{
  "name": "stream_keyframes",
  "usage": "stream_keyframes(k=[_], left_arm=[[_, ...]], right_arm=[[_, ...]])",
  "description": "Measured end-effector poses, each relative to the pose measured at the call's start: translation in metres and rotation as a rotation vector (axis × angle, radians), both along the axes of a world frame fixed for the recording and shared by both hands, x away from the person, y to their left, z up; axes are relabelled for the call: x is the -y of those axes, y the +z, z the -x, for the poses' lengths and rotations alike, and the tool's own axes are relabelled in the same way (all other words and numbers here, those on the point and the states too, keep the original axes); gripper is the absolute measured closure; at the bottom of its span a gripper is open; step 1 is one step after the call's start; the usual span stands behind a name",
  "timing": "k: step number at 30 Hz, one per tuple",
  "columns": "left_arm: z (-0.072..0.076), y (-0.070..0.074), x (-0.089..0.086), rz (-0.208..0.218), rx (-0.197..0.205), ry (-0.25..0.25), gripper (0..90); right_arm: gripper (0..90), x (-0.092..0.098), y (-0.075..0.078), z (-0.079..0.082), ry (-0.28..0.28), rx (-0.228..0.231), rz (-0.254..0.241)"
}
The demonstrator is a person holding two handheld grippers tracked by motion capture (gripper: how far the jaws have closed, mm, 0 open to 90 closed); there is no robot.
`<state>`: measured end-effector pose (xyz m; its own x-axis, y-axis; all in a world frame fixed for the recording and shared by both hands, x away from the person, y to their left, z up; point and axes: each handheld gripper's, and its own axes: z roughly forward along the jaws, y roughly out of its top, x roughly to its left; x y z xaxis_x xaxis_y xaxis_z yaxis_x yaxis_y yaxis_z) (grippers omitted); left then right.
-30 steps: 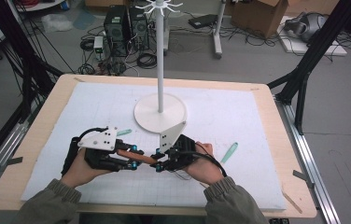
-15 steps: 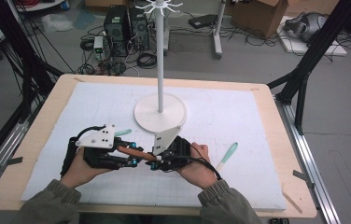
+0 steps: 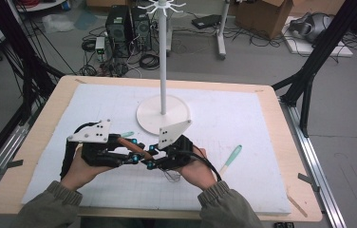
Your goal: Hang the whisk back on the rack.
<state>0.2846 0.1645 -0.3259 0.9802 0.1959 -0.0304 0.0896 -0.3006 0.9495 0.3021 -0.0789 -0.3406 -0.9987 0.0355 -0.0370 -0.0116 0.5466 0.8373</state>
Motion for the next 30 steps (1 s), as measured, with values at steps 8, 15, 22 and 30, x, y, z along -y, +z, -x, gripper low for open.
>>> stream_keyframes(k=[8,15,22,30], left_arm=[[0.005,0.013,0.003,-0.021,0.022,0.11,70.2],[0.005,0.016,0.003,0.001,0.031,0.099,68.2],[0.005,0.02,0.001,0.034,0.019,0.073,70.0],[0.008,0.026,0.001,0.024,0.034,0.188,71.1]], right_arm=[[65.4,0.0,0.006,0.006,-0.121,0.076,-0.023],[72.5,0.0,0.007,0.005,-0.106,0.051,-0.054],[72.7,-0.002,0.004,0.0,-0.045,-0.009,-0.08],[68.5,-0.004,0.007,0.003,-0.135,0.039,-0.104]])
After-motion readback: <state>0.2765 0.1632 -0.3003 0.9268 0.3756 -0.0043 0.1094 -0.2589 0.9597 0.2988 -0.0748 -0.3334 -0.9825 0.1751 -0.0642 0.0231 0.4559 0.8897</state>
